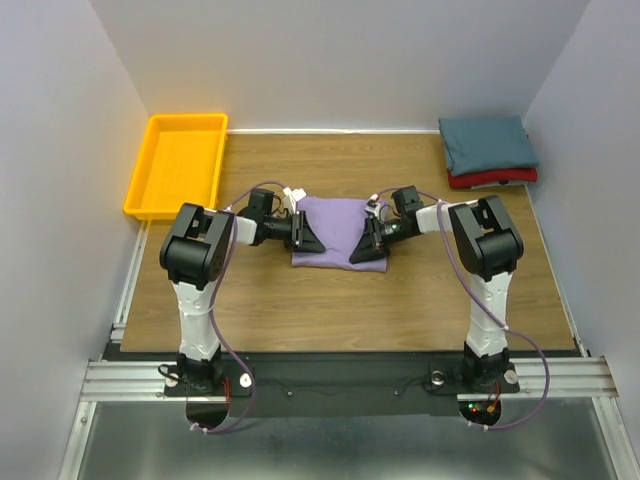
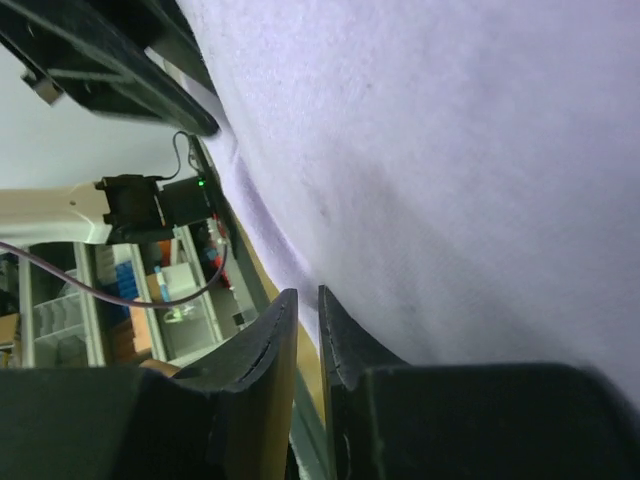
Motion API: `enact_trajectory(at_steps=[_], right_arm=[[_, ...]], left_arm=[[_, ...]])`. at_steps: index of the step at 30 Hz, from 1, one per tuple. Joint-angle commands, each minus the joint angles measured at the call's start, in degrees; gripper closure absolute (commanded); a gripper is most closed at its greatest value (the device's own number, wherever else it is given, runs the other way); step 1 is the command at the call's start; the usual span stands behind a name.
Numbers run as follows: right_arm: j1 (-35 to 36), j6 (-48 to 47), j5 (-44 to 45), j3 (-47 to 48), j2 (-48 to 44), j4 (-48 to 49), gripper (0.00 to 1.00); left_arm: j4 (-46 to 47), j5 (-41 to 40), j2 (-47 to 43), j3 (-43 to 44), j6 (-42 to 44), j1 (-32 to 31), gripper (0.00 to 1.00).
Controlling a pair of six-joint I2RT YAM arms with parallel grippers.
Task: Fold and stack the t-shirts
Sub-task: Fold the tshirt
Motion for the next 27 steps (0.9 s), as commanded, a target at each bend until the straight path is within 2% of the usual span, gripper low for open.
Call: enact_trajectory(at_steps=[1, 4, 6, 9, 13, 19, 24, 27], right_arm=[[-3.0, -6.3, 6.4, 1.0, 1.2, -1.6, 0.80], [-4.4, -11.5, 7.6, 6.3, 0.5, -8.7, 0.80], [-4.4, -13.3, 7.0, 9.0, -1.2, -11.4, 0.80], [-3.8, -11.6, 1.2, 8.9, -5.9, -12.0, 0.76], [-1.6, -10.2, -3.3, 5.7, -9.8, -11.6, 0.74], [2.5, -10.2, -3.1, 3.0, -6.1, -11.2, 0.73], [0.9, -11.8, -0.1, 0.5, -1.9, -11.5, 0.74], [-1.8, -13.2, 3.4, 0.3, 0.1, -11.6, 0.74]], left_arm=[[-7.4, -6.2, 0.9, 1.6, 6.7, 4.4, 0.68], [-12.7, -3.6, -1.4, 2.8, 14.3, 4.8, 0.68], [-14.0, -2.0, -4.4, 1.7, 16.1, 4.4, 0.68], [-14.2, 1.8, -12.5, 0.4, 16.0, 3.3, 0.68], [-13.2, 4.1, -15.8, 0.1, 13.6, -0.1, 0.67], [-9.5, 4.2, -10.5, -0.5, 10.0, -4.7, 0.67], [-8.9, 2.4, -4.6, -0.8, 10.7, -2.2, 0.67], [-10.0, 1.5, 0.0, -0.9, 10.8, 2.5, 0.67]])
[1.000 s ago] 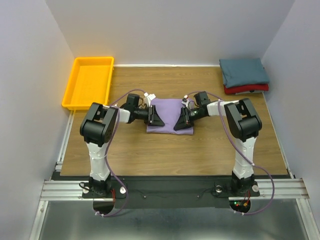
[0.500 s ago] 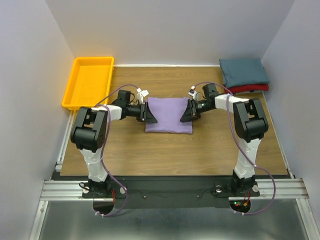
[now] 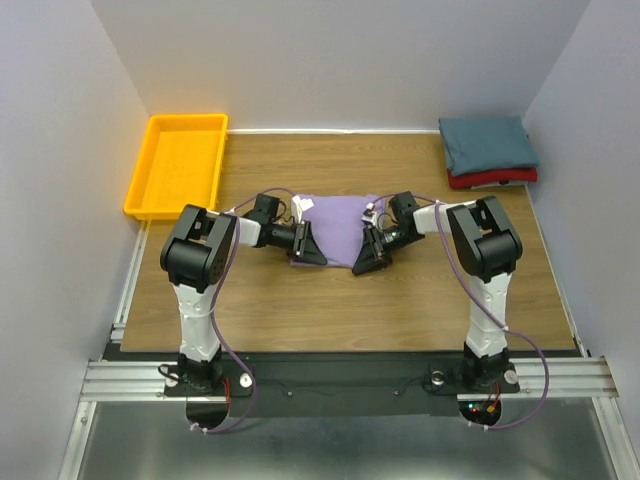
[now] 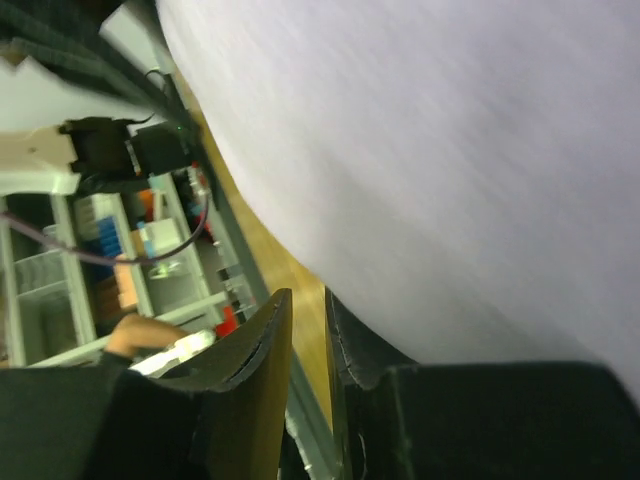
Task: Fold and stack the t-shirts
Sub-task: Fold the tshirt
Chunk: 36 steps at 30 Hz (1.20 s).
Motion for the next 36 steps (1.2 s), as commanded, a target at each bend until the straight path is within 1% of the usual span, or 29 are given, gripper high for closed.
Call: enact_trajectory(at_steps=[1, 4, 7, 8, 9, 10, 11, 12, 13, 14, 15, 16, 17, 18, 19, 20, 21, 22, 23, 24, 25, 27, 28, 29, 30, 31, 32, 35, 36], right_arm=[[-5.2, -3.5, 5.8, 0.1, 2.5, -0.5, 0.74], [-7.6, -3.7, 5.3, -0.1, 4.4, -0.8, 0.75], [-7.6, -4.9, 3.3, -2.2, 3.7, -1.3, 0.75], [-7.7, -5.5, 2.5, -2.6, 3.1, -1.8, 0.75], [-7.8, -6.2, 2.5, -3.0, 1.5, -2.2, 0.75], [-7.8, -9.0, 2.9, -3.5, 0.4, -3.0, 0.74], [-7.7, -9.9, 3.5, -3.9, -0.9, -4.7, 0.74], [-7.8, -11.9, 3.9, -4.8, -4.3, -5.5, 0.73], [-8.2, -13.0, 4.4, -5.1, -6.0, -6.5, 0.71], [-8.3, -14.8, 5.2, -5.3, -8.3, -8.5, 0.66], [-8.3, -15.4, 5.8, -5.4, -10.5, -9.1, 0.66], [-8.8, -15.8, 6.5, -5.5, -15.1, -9.5, 0.59], [-8.9, -16.6, 8.9, -5.8, -17.4, -9.8, 0.54], [-8.9, -16.9, 11.0, -6.2, -19.4, -9.7, 0.42], [-9.1, -17.4, 12.9, -6.4, -21.4, -9.6, 0.38], [-9.1, -18.2, 16.0, -6.6, -24.0, -9.5, 0.36], [-9.3, -18.2, 17.3, -6.6, -25.2, -9.5, 0.31], [-9.8, -18.3, 19.7, -6.5, -26.7, -9.5, 0.30], [-10.3, -18.1, 21.2, -6.4, -27.5, -9.2, 0.30], [-10.5, -18.0, 25.4, -6.2, -28.2, -9.0, 0.30], [-10.7, -18.0, 25.4, -6.2, -29.1, -8.6, 0.30], [-10.7, -19.5, 32.9, -6.6, -33.4, -6.3, 0.29], [-10.8, -20.2, 36.0, -7.1, -35.6, -5.0, 0.28], [-10.7, -21.4, 42.6, -8.3, -39.0, -2.0, 0.27], [-10.8, -21.9, 45.4, -8.8, -40.9, -0.5, 0.13], [-10.7, -22.2, 48.0, -9.4, -42.3, 0.9, 0.04], [-10.8, -22.6, 51.4, -9.8, -43.4, 2.0, 0.00], [-10.8, -21.2, 55.1, -9.8, -44.0, 5.2, 0.00], [-10.7, -19.8, 56.5, -8.6, -42.3, 5.4, 0.00]], left_arm=[[-0.6, -2.0, 4.4, -0.7, 0.7, 6.6, 0.67], [-2.9, -0.6, 6.1, -0.5, 3.3, 7.8, 0.67], [-6.6, 0.0, 4.2, -0.9, 7.9, 8.1, 0.67], [-7.8, 0.2, 3.2, -1.0, 9.2, 8.2, 0.67], [-10.8, -0.3, 0.3, -0.9, 13.1, 8.4, 0.67], [-11.7, -0.3, -1.5, -1.1, 14.3, 8.6, 0.67], [-12.8, -0.3, -3.6, -1.4, 15.6, 8.7, 0.66], [-15.9, -0.6, -5.8, -1.3, 17.0, 8.7, 0.65], [-17.8, -0.7, -10.2, -0.9, 18.8, 8.7, 0.64], [-20.9, -2.5, -12.3, 0.5, 22.3, 8.6, 0.61], [-21.0, -4.1, -14.5, 0.5, 23.6, 8.4, 0.61], [-23.2, -6.0, -18.7, 2.2, 25.3, 8.1, 0.58], [-24.0, -10.9, -20.7, 3.0, 27.6, 6.5, 0.56], [-23.8, -14.0, -24.6, 4.0, 28.7, 5.4, 0.51], [-23.4, -17.3, -26.4, 4.3, 29.9, 3.4, 0.48], [-22.7, -25.0, -28.0, 4.4, 32.8, -1.2, 0.47], [-20.8, -28.5, -29.4, 4.1, 34.2, -4.3, 0.43], [-19.6, -32.1, -31.8, 3.7, 35.6, -6.8, 0.40], [-16.6, -38.9, -33.5, 2.7, 38.7, -12.1, 0.35], [-15.3, -41.6, -33.9, 2.4, 40.5, -14.2, 0.33], [-14.3, -44.4, -33.9, 2.4, 42.3, -16.2, 0.29], [-12.7, -52.2, -32.1, 4.4, 45.6, -20.8, 0.27], [-12.6, -53.4, -31.6, 5.5, 46.9, -21.6, 0.27], [-12.2, -55.0, -31.4, 6.3, 48.2, -22.2, 0.24], [-9.8, -55.2, -31.5, 6.9, 49.7, -22.9, 0.21], [-8.7, -54.8, -32.4, 7.0, 53.1, -23.1, 0.03], [-7.4, -54.2, -32.7, 7.1, 54.3, -23.3, 0.01], [-3.5, -48.4, -33.4, 7.9, 55.4, -23.4, 0.01], [-2.4, -44.2, -33.1, 8.0, 55.4, -23.5, 0.01]])
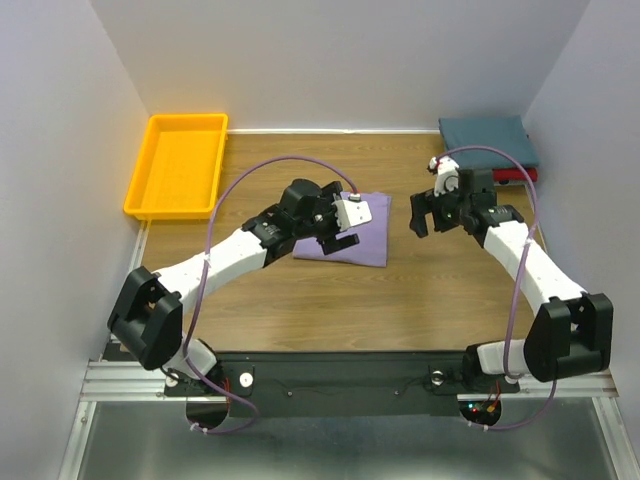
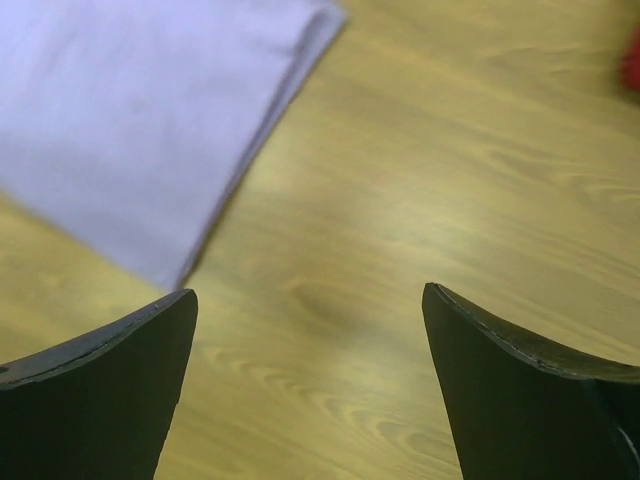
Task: Fold and stack the t-shirts
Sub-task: Fold the tshirt
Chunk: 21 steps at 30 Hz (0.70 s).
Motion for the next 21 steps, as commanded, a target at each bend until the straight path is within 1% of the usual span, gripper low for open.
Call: enact_trajectory(at_steps=[1, 3, 5, 6, 7, 8, 9, 10, 12, 13, 15, 16, 17, 18, 19, 21], right_arm=[[-0.4, 2.9, 11.9, 2.1, 2.7, 6.8, 0.00], [-0.5, 3.7, 10.8, 3.0, 4.6, 6.6, 0.00], [-0.7, 4.0, 7.3, 3.2, 6.2, 6.7, 0.00], [-0.8, 4.0, 5.7, 3.3, 6.8, 6.7, 0.00], [-0.8, 4.1, 4.2, 3.3, 7.0, 6.7, 0.00], [-0.8, 4.5, 2.1, 3.3, 7.5, 7.0, 0.00], [-0.8, 5.1, 1.8, 3.3, 7.9, 7.2, 0.00], [-0.8, 5.7, 1.8, 3.4, 8.3, 7.2, 0.00], [-0.8, 6.3, 2.3, 3.3, 9.6, 7.2, 0.00], [-1.2, 6.6, 2.3, 3.0, 9.8, 7.3, 0.00], [-1.5, 8.5, 2.6, 2.5, 10.4, 7.4, 0.00], [-2.2, 9.3, 2.5, 2.4, 11.2, 7.5, 0.00], [-2.6, 11.9, 2.2, 2.4, 11.6, 7.4, 0.00], [-3.0, 12.9, 1.6, 2.2, 12.6, 7.3, 0.00], [-4.3, 15.3, 0.0, 2.0, 12.7, 7.4, 0.00], [-5.4, 17.8, -2.4, 1.0, 13.1, 7.6, 0.00]], left_arm=[[8.3, 6.5, -1.5, 4.0, 5.4, -0.2, 0.01], [8.5, 10.7, 0.0, 4.4, 4.9, -0.3, 0.01], [2.3, 13.4, 4.0, 7.9, 8.2, -1.0, 0.01], [0.4, 13.9, 5.7, 10.4, 9.4, -1.5, 0.01], [-0.8, 12.0, 8.5, 11.1, 8.9, -2.2, 0.01], [0.4, 7.1, 9.5, 11.1, 7.9, -3.7, 0.01], [1.6, 6.4, 10.2, 10.7, 7.8, -3.8, 0.01], [5.5, 5.8, 10.5, 8.6, 8.4, -3.9, 0.01], [10.2, 4.9, 10.3, 4.9, 10.4, -4.8, 0.01], [10.7, 4.6, 10.7, 4.0, 14.2, -5.5, 0.01], [11.7, 2.4, 11.1, 2.3, 17.9, -6.9, 0.01], [13.1, 1.6, 11.3, 0.3, 21.3, -8.4, 0.01], [12.9, 0.9, 11.3, -0.6, 24.9, -9.2, 0.01], [12.8, 0.7, 11.2, -2.6, 27.5, -10.1, 0.03], [12.9, 1.1, 11.3, -3.4, 30.7, -10.3, 0.07], [13.9, 0.4, 12.3, -4.1, 30.4, -11.2, 0.21]])
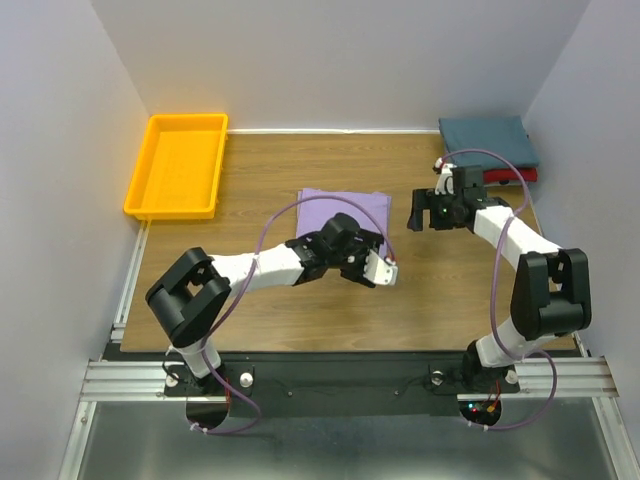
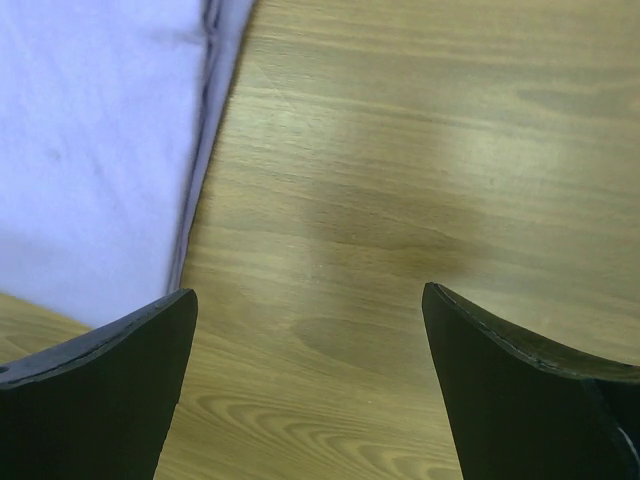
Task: Fold and stack the t-shirts
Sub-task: Fold the tshirt
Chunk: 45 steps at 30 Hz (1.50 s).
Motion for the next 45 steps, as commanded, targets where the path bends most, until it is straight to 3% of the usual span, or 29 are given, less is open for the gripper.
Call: enact_trajectory(at_steps=[1, 6, 9, 17, 28, 37, 39, 40, 43, 45], right_arm=[[-3.0, 8.0, -5.1, -2.1, 0.5, 2.7, 0.00], [-3.6, 11.9, -9.8, -5.2, 0.5, 5.1, 0.00], [-4.1, 13.3, -12.3, -4.9, 2.4, 5.2, 0.00], [-7.2, 15.5, -18.9, -4.5, 6.1, 5.2, 0.03], [-7.7, 16.1, -21.2, -4.9, 7.6, 5.4, 0.04], [-7.7, 16.9, -22.8, -7.1, 5.8, 7.4, 0.04], [-7.7, 17.5, -23.2, -7.1, 6.2, 7.7, 0.04], [-7.8, 17.6, -23.1, -7.1, 6.5, 7.7, 0.04], [-7.7, 19.4, -23.0, -7.6, 5.8, 8.9, 0.04], [-7.8, 21.1, -23.4, -8.6, 5.3, 11.8, 0.03]], left_arm=[[4.5, -1.9, 1.8, -0.6, 7.8, -1.8, 0.31], [3.5, -0.9, 5.5, 2.6, 5.8, -2.3, 0.37], [1.1, 1.3, 7.7, 4.6, 6.6, -2.3, 0.48], [-5.8, 2.5, 15.0, 11.6, 5.7, -2.2, 0.61], [-9.4, 3.6, 17.0, 14.1, 4.0, -2.1, 0.60], [-16.0, 2.7, 23.6, 22.2, -1.2, 0.2, 0.58], [-16.6, 3.2, 23.8, 22.5, -0.9, 0.2, 0.63], [-16.7, 3.5, 23.6, 22.5, -0.8, 0.2, 0.73], [-16.3, 4.4, 22.3, 22.7, -1.5, 0.2, 0.90], [-15.4, 4.7, 21.4, 22.6, -2.5, 0.2, 0.93]])
